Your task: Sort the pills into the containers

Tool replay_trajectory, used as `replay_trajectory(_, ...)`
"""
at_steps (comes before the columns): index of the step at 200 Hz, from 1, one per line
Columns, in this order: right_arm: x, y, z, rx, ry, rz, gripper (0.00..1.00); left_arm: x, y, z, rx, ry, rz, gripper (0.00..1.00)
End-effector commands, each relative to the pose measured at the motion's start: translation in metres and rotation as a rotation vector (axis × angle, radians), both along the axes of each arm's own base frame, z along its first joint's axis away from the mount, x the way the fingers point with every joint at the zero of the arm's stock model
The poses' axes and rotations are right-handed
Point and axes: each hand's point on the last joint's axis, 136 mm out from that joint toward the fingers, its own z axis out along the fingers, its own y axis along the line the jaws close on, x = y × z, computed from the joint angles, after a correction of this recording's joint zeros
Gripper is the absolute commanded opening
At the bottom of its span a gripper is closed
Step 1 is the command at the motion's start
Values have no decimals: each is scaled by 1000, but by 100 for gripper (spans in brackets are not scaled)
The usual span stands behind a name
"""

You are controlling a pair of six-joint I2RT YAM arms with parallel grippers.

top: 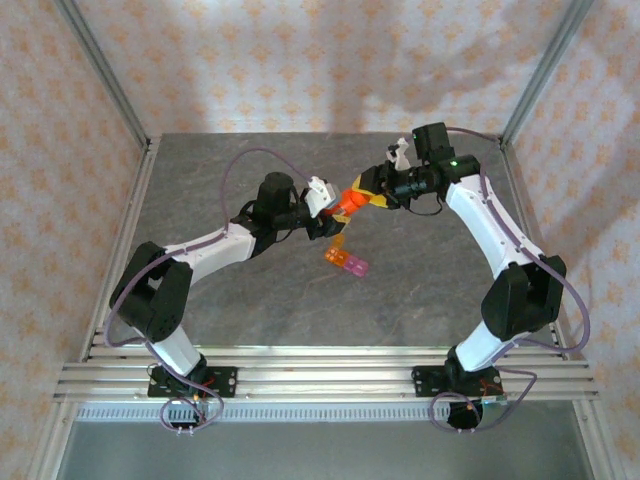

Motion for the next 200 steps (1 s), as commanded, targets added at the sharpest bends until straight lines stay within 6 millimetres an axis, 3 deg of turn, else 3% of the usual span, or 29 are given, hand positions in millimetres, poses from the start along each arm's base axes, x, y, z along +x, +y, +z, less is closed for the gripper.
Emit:
replay_trajectory(1, -5, 5, -1, -4, 37, 0, 44, -5, -18, 38, -60, -130, -56, 0)
replay_trajectory(54, -3, 4, 0, -48, 24, 17, 45, -6, -19, 32, -49, -114, -71, 0)
replay_trajectory(141, -3, 20, -12, -42, 61, 40, 44, -7, -23, 28, -51, -104, -83, 0)
replay_trajectory(200, -4, 22, -7, -8, 78, 14, 47, -7, -25, 23, -45, -96, -86, 0)
